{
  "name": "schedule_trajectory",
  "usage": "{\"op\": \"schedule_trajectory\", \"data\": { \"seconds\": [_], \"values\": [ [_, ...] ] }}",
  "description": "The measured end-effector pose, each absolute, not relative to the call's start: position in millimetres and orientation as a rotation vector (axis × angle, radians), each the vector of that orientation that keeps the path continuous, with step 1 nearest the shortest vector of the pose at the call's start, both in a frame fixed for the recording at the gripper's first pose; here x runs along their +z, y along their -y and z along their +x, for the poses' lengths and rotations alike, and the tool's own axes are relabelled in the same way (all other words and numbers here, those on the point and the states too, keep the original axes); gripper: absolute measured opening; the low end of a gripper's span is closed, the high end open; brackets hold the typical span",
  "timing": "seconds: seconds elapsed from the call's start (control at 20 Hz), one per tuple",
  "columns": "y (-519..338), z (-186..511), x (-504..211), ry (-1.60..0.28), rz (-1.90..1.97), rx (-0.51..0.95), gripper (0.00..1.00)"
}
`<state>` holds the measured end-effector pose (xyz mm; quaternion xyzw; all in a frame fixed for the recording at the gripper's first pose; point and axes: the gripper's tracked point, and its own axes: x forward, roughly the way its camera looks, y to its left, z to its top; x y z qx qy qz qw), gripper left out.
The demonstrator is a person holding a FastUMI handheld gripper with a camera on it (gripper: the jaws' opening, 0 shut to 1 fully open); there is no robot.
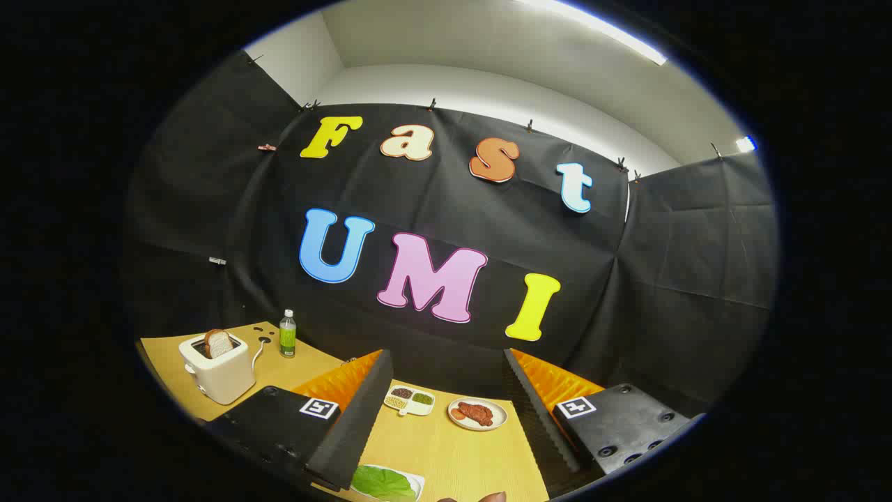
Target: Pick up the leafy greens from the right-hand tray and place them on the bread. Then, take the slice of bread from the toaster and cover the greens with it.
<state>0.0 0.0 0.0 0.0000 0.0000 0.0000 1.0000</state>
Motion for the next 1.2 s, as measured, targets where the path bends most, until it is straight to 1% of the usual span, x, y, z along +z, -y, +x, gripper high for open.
{"op": "schedule_trajectory", "data": {
  "seconds": [0.9,1.1,1.2],
  "values": [
    [-3,0,-3,-0.005,0.017,0.002,0.97],
    [-23,3,-27,-0.089,0.025,0.088,0.97],
    [-36,3,-51,-0.164,0.029,0.152,0.97]
  ]
}}
